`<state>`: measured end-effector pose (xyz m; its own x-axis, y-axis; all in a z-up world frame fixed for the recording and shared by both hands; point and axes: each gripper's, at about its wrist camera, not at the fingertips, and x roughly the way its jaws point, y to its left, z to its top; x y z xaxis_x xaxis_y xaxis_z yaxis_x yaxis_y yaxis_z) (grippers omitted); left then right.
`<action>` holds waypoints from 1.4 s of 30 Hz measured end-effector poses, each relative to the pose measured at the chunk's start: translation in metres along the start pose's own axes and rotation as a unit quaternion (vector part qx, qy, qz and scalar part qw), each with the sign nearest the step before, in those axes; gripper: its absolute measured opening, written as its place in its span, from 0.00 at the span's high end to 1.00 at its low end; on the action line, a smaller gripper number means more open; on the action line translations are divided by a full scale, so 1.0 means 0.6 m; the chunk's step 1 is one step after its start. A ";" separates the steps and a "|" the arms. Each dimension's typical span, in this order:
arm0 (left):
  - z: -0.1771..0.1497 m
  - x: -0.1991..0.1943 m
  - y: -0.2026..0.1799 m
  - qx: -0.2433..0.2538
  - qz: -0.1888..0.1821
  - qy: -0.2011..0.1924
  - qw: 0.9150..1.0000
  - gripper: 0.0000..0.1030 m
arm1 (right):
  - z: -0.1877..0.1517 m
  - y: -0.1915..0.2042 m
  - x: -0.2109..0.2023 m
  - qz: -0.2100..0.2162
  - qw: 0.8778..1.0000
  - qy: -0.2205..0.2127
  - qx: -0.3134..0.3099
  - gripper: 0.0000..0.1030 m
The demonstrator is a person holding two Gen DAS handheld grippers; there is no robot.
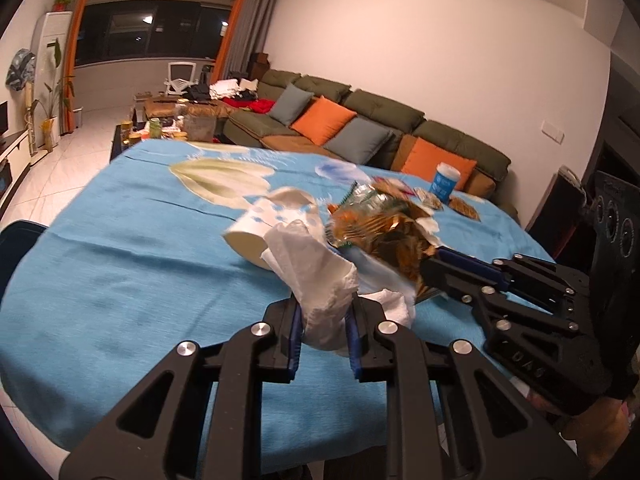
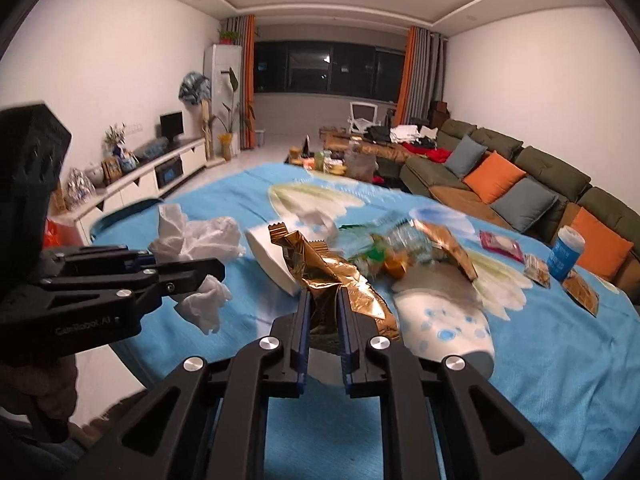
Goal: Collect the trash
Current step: 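Carry tissue and gold wrapper over the teal bin and release both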
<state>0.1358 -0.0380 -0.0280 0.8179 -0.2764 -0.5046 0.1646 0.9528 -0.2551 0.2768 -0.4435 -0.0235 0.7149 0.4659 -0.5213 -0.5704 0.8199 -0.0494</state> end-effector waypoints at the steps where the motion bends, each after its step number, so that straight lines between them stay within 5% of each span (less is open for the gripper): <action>1: 0.002 -0.007 0.005 -0.003 0.002 -0.005 1.000 0.82 | 0.005 0.003 -0.005 0.004 1.000 -0.005 0.001 0.89; 14: 0.034 -0.126 0.112 -0.040 0.078 -0.080 0.993 0.82 | 0.104 0.076 0.002 0.076 0.995 -0.062 -0.027 0.89; 26: 0.051 -0.266 0.289 -0.083 0.207 -0.130 0.966 0.82 | 0.203 0.208 0.096 0.173 0.979 -0.071 -0.084 0.89; 34: 0.037 -0.307 0.423 -0.114 0.268 -0.096 0.952 0.82 | 0.275 0.325 0.239 0.272 0.959 -0.001 -0.084 0.89; 42: 0.048 -0.265 0.560 -0.149 0.291 -0.031 0.945 0.82 | 0.296 0.433 0.370 0.296 0.947 0.081 -0.090 0.89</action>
<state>0.0772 0.3300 -0.0095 0.7548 0.2995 -0.5836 -0.4773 0.8610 -0.1755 0.3593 -0.0682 -0.0007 0.1846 0.7574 -0.6263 -0.9221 0.3540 0.1563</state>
